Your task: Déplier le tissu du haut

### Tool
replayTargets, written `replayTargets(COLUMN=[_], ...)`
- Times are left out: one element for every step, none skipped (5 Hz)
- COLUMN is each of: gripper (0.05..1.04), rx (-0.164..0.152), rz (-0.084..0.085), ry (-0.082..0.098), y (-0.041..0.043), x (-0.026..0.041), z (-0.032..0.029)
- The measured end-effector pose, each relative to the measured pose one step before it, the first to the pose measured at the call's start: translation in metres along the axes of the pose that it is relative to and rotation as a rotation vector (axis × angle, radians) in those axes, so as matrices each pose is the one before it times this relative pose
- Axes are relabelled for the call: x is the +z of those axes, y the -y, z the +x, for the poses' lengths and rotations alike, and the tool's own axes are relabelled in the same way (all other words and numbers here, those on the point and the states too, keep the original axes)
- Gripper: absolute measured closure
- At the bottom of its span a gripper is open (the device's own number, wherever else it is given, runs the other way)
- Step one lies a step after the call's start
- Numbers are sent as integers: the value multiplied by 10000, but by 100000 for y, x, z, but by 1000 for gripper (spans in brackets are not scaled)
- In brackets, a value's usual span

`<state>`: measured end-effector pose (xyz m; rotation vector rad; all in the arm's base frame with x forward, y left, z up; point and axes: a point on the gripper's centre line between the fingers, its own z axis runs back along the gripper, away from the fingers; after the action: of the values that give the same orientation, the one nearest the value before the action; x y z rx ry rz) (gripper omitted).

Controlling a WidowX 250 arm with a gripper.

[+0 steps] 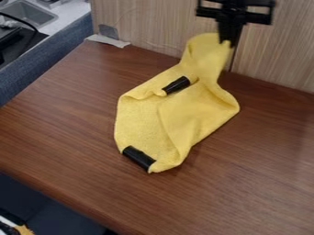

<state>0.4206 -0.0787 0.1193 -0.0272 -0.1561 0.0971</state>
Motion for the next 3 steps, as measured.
replayTargets(gripper=[1028,1028,1028], rx=[-906,-591,-108], rz=[-362,-211,-221], ry=[-86,-57,44], y=[3490,1730,729], x=[-1484,-2569,-2596], z=[959,400,2])
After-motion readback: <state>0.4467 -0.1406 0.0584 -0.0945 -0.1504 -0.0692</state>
